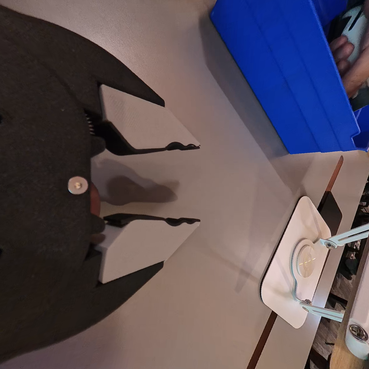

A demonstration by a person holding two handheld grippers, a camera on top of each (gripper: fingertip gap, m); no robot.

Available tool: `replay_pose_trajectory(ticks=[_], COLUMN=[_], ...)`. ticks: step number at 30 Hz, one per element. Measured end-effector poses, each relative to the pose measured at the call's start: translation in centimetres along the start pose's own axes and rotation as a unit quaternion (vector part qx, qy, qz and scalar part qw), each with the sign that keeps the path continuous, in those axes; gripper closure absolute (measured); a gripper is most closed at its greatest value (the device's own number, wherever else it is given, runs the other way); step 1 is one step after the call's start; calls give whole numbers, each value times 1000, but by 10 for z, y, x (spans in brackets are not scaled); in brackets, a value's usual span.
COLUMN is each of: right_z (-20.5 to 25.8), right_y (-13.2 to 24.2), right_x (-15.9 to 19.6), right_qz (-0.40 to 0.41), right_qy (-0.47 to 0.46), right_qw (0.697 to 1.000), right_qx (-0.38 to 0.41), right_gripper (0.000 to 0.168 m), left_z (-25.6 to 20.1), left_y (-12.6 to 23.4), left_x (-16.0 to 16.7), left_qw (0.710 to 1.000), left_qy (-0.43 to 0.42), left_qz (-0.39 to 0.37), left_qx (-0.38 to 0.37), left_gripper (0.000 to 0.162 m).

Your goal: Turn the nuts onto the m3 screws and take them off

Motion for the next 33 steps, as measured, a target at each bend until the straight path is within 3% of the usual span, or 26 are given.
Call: replay_pose_trajectory(ticks=[5,17,19,21,26,29,33], right_z=[0,1,1,1,1,0,-3], right_y=[0,-1,-2,-2,-4,-4,-3], right_x=[0,1,2,2,4,5,4], right_qz=[0,3,4,4,8,11,7], right_qy=[-3,-3,-1,-1,-2,-2,-7], right_qw=[1000,1000,1000,1000,1000,1000,1000], right_qx=[-3,-6,-6,-7,-8,-7,-3], right_gripper=[102,102,102,102,103,103,103], left_z=[7,24,20,17,15,11,7], left_y=[0,2,8,16,24,17,10], left_x=[-1,15,14,16,26,27,34], left_qw=[1000,999,998,988,920,915,918], left_qy=[-14,-1,-53,-156,-388,-401,-394], left_qz=[2,35,27,20,0,5,33], left_qx=[-19,-2,7,3,-56,-47,-16], left_gripper=[128,129,129,140,140,147,140])
Point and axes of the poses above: each gripper's, where its closed fingertips meet, y back along the fingers, x out of its underside, z = x × y across the jaws, the point moved 1 cm from there along y, back along the fingers, and after that the axes turned 5 degrees about z, right-handed, at the moved point
